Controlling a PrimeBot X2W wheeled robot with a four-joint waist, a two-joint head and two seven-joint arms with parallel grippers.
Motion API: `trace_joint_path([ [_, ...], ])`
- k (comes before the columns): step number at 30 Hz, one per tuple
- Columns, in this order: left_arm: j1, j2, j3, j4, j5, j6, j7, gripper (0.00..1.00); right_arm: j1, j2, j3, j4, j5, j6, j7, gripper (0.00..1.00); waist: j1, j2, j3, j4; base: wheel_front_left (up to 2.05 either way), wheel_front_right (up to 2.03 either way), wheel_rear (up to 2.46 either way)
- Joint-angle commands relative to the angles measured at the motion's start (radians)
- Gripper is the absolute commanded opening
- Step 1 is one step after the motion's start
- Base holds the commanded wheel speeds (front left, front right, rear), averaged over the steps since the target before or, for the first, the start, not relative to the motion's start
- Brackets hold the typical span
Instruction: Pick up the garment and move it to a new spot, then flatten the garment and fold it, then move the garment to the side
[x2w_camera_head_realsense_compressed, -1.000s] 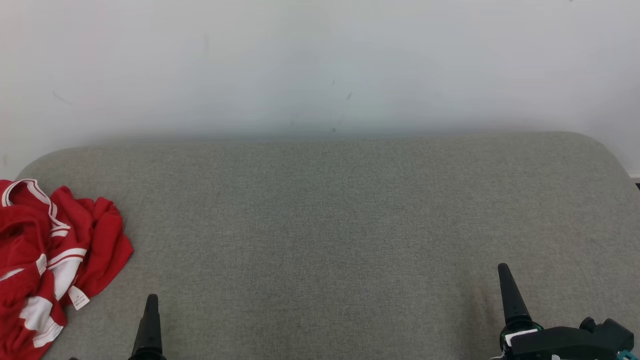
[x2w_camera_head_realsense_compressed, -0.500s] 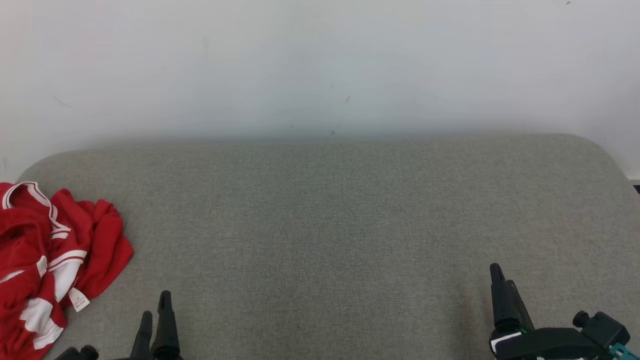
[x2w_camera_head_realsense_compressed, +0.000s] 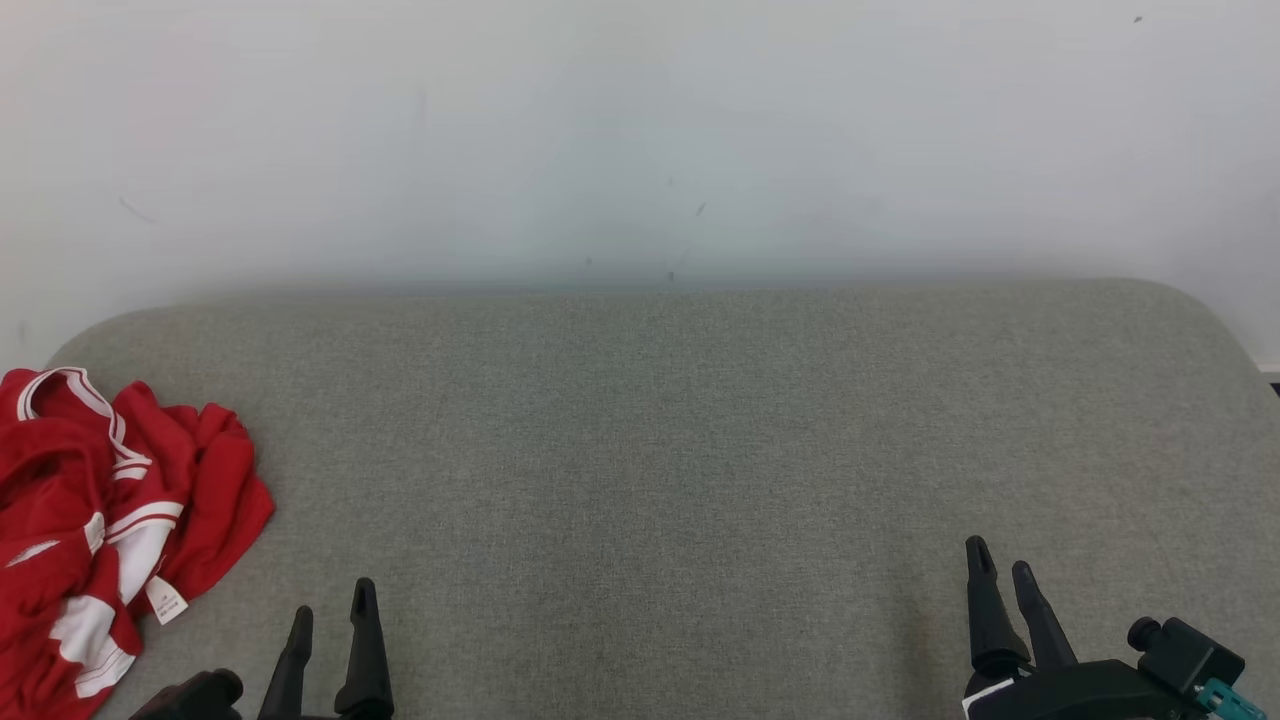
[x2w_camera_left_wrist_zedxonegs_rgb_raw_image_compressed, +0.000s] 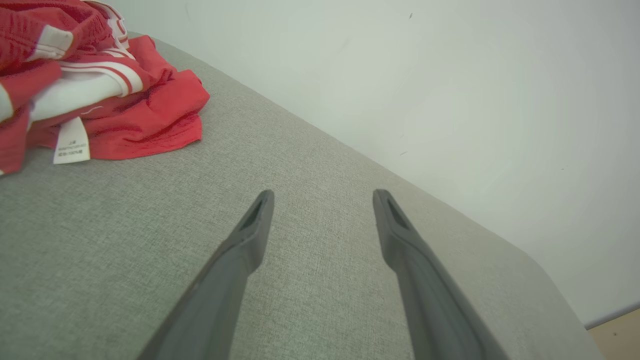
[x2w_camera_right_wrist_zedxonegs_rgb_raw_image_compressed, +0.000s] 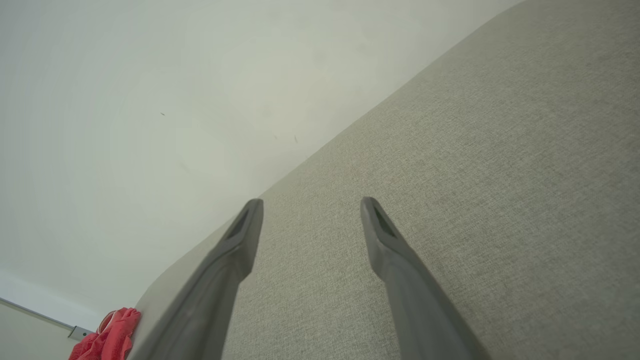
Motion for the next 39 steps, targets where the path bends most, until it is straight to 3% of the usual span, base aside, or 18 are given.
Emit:
trace_joint_path([
  [1, 0.004, 0.012, -0.004, -0.008, 0.042, 0.004, -0.011, 1.00, -0.017, -0.002, 0.000, -0.004, -0.029, -0.001, -0.006, 1.00, 0.0000, 0.0000, -0.001, 0.000, 0.00, 0.00, 0.00],
  [19, -0.002, 0.054, -0.042, 0.043, 0.274, 0.011, -0.061, 1.00, 0.008, -0.003, -0.011, 0.000, -0.240, -0.001, 0.013, 1.00, 0.0000, 0.0000, -0.015, 0.003, 0.00, 0.00, 0.00],
  [39, -0.027, 0.052, -0.039, 0.097, 0.404, 0.010, -0.106, 1.00, 0.023, -0.003, -0.008, 0.004, -0.371, -0.002, 0.025, 1.00, 0.0000, 0.0000, -0.017, 0.009, 0.00, 0.00, 0.00],
])
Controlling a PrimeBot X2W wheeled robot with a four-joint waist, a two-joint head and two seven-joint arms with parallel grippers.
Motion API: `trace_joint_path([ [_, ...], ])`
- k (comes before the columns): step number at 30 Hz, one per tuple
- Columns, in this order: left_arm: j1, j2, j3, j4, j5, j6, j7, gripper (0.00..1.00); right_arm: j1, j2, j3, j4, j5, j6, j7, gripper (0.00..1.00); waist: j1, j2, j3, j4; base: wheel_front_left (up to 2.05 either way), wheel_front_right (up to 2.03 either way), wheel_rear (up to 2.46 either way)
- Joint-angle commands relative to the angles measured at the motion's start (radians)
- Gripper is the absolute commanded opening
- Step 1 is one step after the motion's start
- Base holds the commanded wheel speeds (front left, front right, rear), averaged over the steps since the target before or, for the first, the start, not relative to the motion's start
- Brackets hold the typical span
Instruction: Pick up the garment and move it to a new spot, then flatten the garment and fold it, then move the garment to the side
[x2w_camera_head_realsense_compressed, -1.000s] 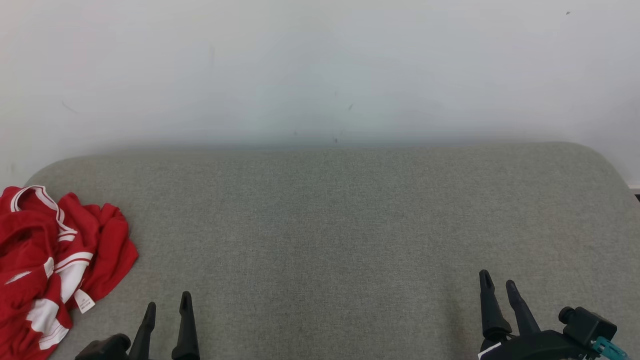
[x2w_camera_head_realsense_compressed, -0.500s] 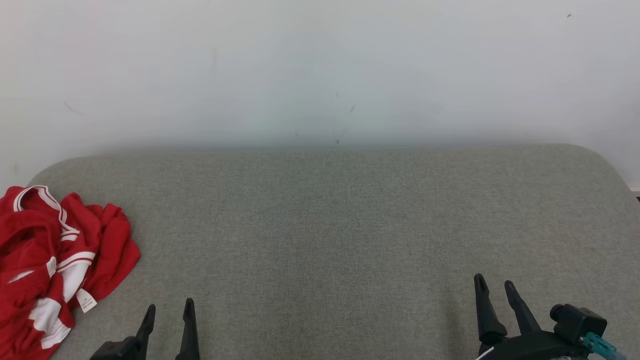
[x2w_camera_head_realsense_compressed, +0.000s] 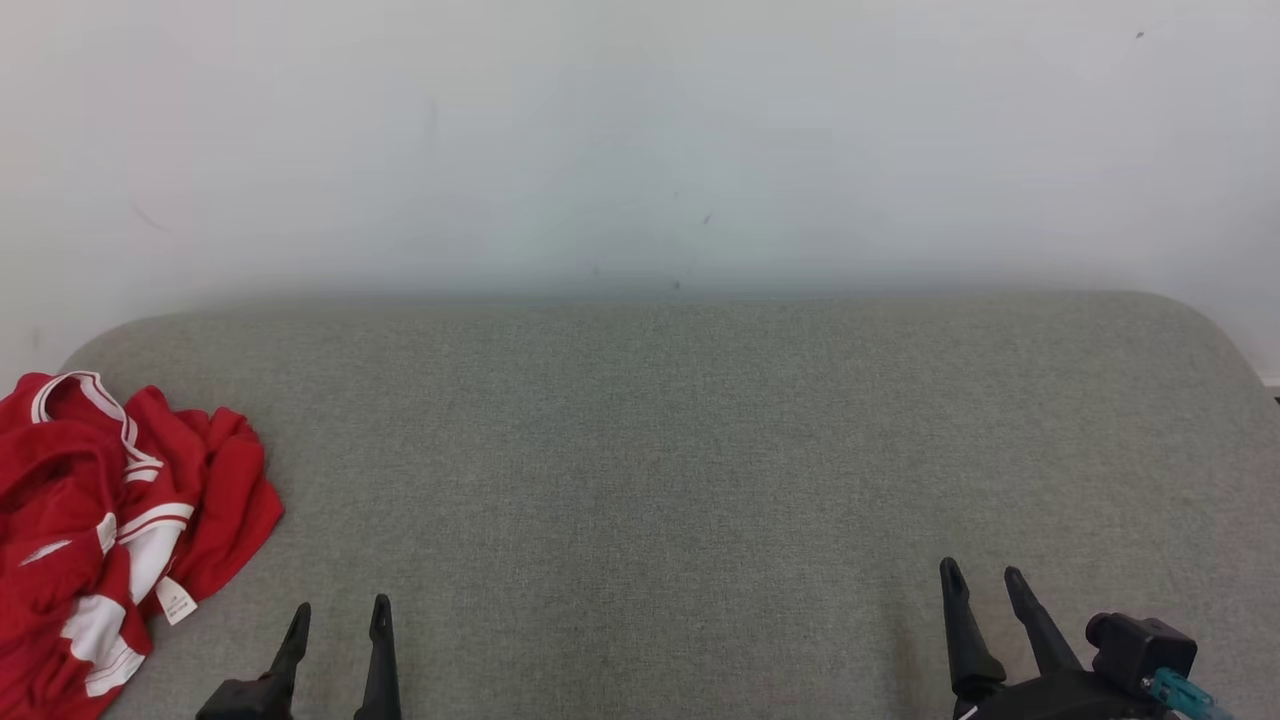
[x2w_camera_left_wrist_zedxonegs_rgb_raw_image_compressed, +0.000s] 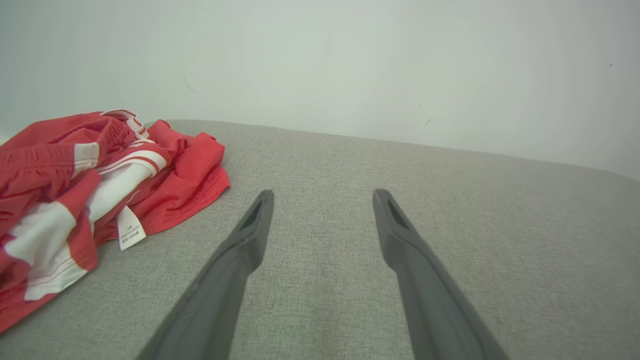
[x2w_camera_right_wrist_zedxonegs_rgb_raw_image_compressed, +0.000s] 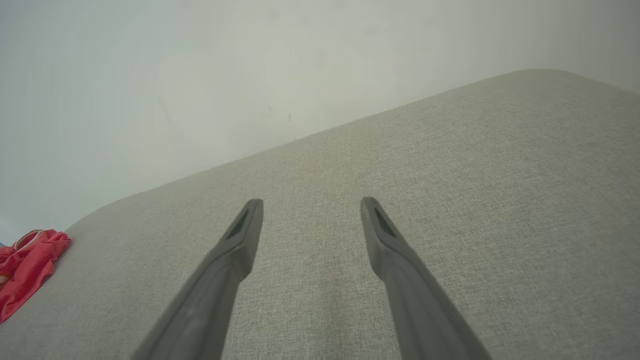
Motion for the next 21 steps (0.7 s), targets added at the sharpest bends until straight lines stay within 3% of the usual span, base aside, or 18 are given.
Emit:
trace_joint_path([
  [1, -0.009, 0.000, -0.001, 0.004, 0.028, 0.001, -0.009, 1.00, 0.014, -0.002, 0.004, 0.002, -0.018, -0.002, -0.003, 1.00, 0.0000, 0.0000, -0.001, 0.001, 0.00, 0.00, 0.00],
  [21, -0.024, -0.012, -0.006, 0.070, 0.106, -0.008, -0.050, 1.00, 0.004, -0.003, 0.011, 0.046, -0.135, -0.002, -0.027, 1.00, 0.0000, 0.0000, -0.019, 0.005, 0.00, 0.00, 0.00],
])
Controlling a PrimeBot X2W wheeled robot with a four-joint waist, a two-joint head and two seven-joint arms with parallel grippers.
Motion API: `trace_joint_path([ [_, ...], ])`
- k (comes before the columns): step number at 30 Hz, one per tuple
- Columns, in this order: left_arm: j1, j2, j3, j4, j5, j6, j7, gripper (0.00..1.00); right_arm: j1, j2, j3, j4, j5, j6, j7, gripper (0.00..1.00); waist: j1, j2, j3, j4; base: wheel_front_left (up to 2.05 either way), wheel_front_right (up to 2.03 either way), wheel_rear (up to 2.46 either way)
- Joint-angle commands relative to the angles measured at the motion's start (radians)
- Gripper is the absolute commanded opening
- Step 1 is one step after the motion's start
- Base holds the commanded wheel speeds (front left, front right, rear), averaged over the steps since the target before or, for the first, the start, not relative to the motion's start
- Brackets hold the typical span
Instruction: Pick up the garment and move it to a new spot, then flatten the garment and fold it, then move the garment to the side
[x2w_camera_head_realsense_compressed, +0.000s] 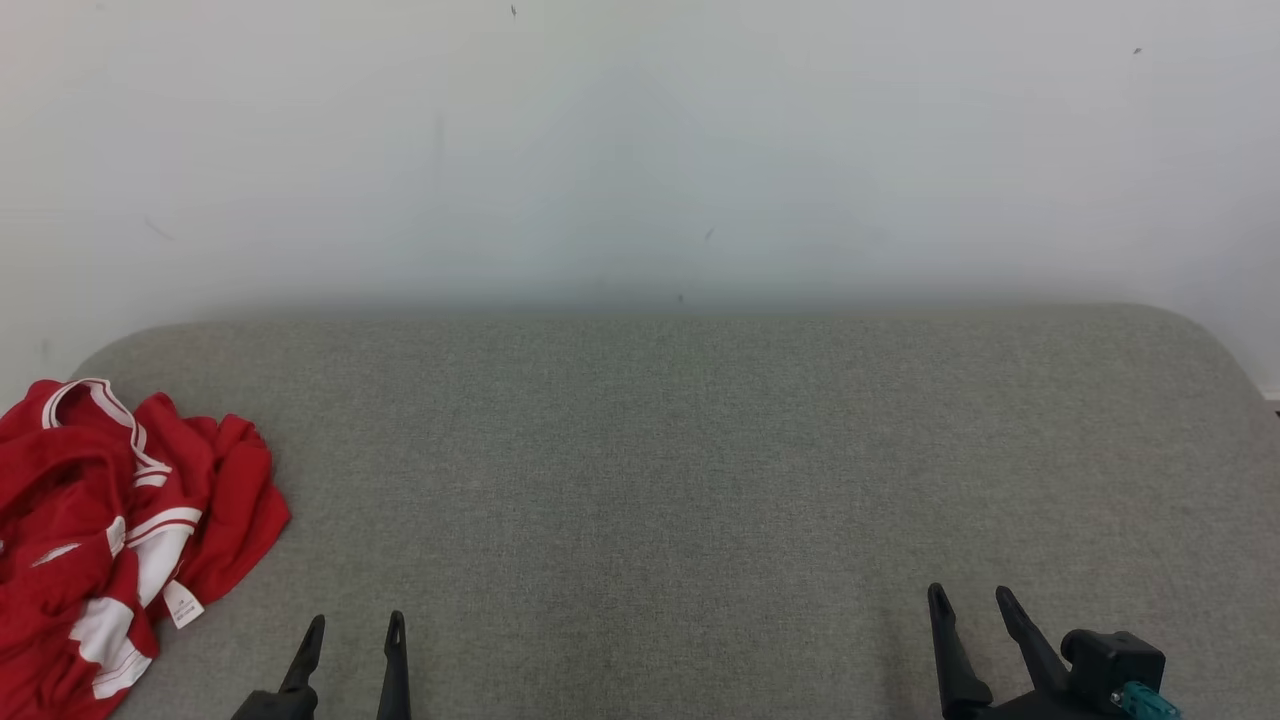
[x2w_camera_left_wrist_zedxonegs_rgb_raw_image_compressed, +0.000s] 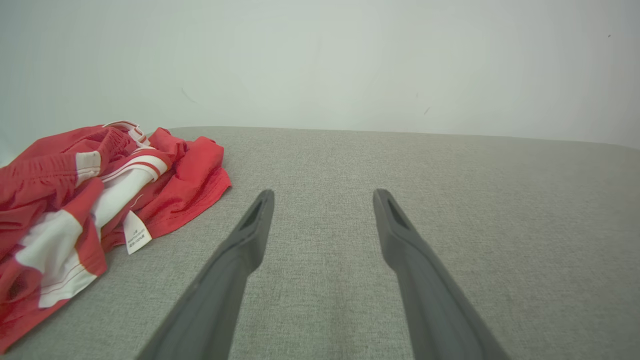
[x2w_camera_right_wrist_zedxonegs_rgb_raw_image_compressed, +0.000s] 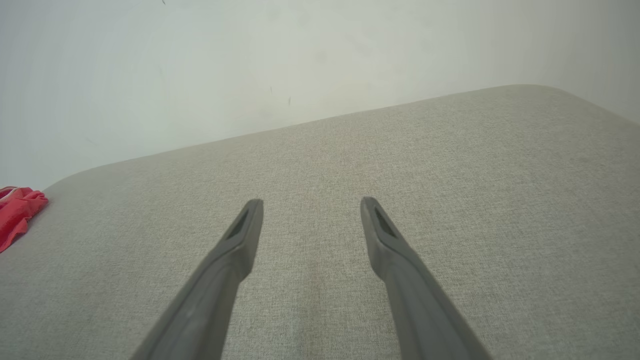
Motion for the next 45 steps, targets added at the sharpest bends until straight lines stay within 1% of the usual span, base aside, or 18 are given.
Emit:
trace_joint_path([
  [1, -0.014, -0.003, -0.004, 0.005, 0.015, 0.002, -0.009, 1.00, -0.008, -0.002, 0.000, 0.001, -0.015, -0.002, -0.007, 1.00, 0.0000, 0.0000, -0.001, 0.000, 0.00, 0.00, 0.00],
  [17, -0.014, -0.008, -0.007, 0.012, -0.002, 0.004, -0.009, 1.00, -0.005, -0.002, 0.000, 0.004, -0.014, -0.002, -0.005, 1.00, 0.0000, 0.0000, -0.005, 0.006, 0.00, 0.00, 0.00],
  [21, -0.019, -0.008, -0.009, 0.016, 0.000, 0.007, -0.009, 1.00, 0.004, -0.002, 0.000, 0.002, -0.008, -0.002, -0.003, 1.00, 0.0000, 0.0000, -0.007, 0.030, 0.00, 0.00, 0.00],
  [25, -0.005, -0.003, -0.005, 0.016, -0.001, 0.009, -0.009, 1.00, 0.014, -0.002, 0.021, 0.001, 0.007, -0.002, -0.006, 1.00, 0.0000, 0.0000, -0.010, 0.083, 0.00, 0.00, 0.00],
  [28, 0.000, 0.007, 0.000, 0.021, -0.004, 0.006, -0.009, 1.00, 0.023, -0.002, 0.025, 0.007, 0.017, -0.002, -0.014, 1.00, 0.0000, 0.0000, -0.012, 0.141, 0.00, 0.00, 0.00],
  [29, 0.000, 0.007, 0.000, 0.021, -0.004, 0.006, -0.009, 1.00, 0.023, -0.002, 0.025, 0.007, 0.017, -0.002, -0.014, 1.00, 0.0000, 0.0000, -0.012, 0.141, 0.00, 0.00, 0.00],
  [30, 0.003, 0.012, 0.004, 0.022, -0.004, 0.009, -0.009, 1.00, 0.023, -0.002, 0.029, 0.009, 0.022, -0.002, -0.015, 1.00, 0.0000, 0.0000, -0.013, 0.158, 0.00, 0.00, 0.00],
  [39, 0.028, 0.040, 0.010, 0.019, -0.001, 0.019, -0.006, 1.00, 0.014, -0.002, 0.051, 0.036, 0.046, -0.002, -0.034, 1.00, 0.0000, 0.0000, -0.020, 0.350, 0.00, 0.00, 0.00],
  [45, 0.035, 0.059, 0.016, 0.011, -0.011, 0.024, 0.006, 1.00, 0.002, -0.002, 0.079, 0.059, 0.067, -0.002, -0.051, 1.00, 0.0000, 0.0000, -0.020, 0.443, 0.00, 0.00, 0.00],
])
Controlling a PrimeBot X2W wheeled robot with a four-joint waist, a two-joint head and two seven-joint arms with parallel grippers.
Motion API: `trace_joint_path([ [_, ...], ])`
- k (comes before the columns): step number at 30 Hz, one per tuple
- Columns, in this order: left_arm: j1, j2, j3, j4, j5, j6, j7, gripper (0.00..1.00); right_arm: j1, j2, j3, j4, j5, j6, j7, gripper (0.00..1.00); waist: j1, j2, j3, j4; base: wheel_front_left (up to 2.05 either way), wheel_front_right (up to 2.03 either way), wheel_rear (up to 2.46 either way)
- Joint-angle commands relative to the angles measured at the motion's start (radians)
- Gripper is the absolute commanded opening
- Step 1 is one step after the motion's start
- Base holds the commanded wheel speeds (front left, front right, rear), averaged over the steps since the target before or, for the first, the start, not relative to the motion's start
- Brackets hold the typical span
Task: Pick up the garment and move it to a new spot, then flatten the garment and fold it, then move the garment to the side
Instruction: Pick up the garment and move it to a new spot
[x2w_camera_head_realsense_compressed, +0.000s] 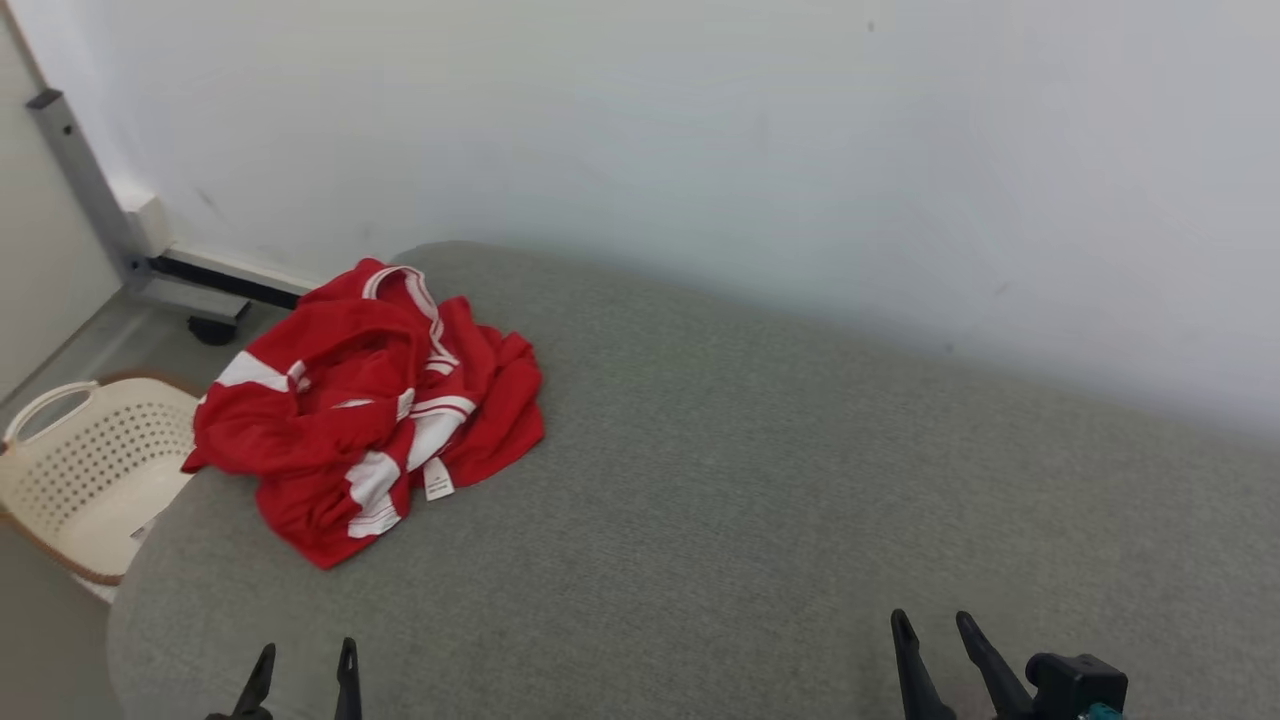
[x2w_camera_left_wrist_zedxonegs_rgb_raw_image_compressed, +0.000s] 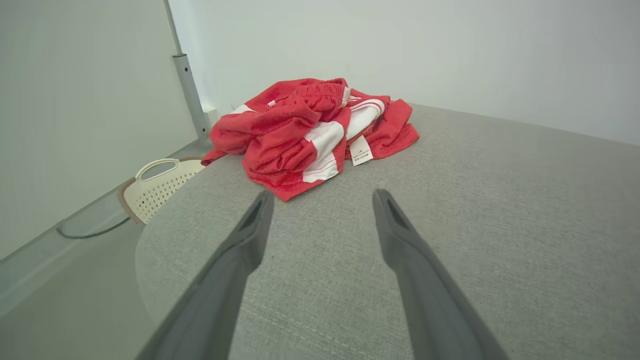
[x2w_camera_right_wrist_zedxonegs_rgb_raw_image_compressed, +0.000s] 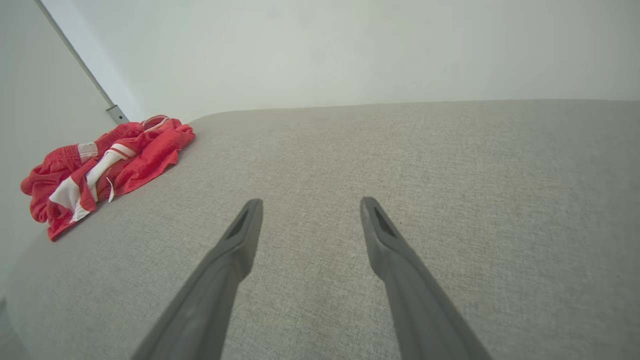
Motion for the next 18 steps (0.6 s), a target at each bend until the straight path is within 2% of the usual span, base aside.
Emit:
trace_joint_path([
  [1, 0.012, 0.010, 0.009, -0.006, -0.010, 0.005, 0.002, 1.00, -0.014, -0.001, 0.010, 0.004, 0.004, -0.002, -0.005, 1.00, 0.0000, 0.0000, 0.001, 0.090, 0.00, 0.00, 0.00],
  [13, 0.042, 0.010, 0.022, -0.036, -0.029, 0.029, -0.006, 1.00, -0.069, -0.002, 0.049, 0.035, -0.004, -0.002, -0.011, 1.00, 0.0000, 0.0000, 0.030, 0.113, 0.00, 0.00, 0.00],
  [18, 0.020, 0.016, 0.016, -0.026, -0.033, 0.021, -0.001, 1.00, -0.067, -0.002, 0.055, 0.042, -0.002, -0.002, -0.015, 1.00, 0.0000, 0.0000, 0.025, 0.109, 0.00, 0.00, 0.00],
])
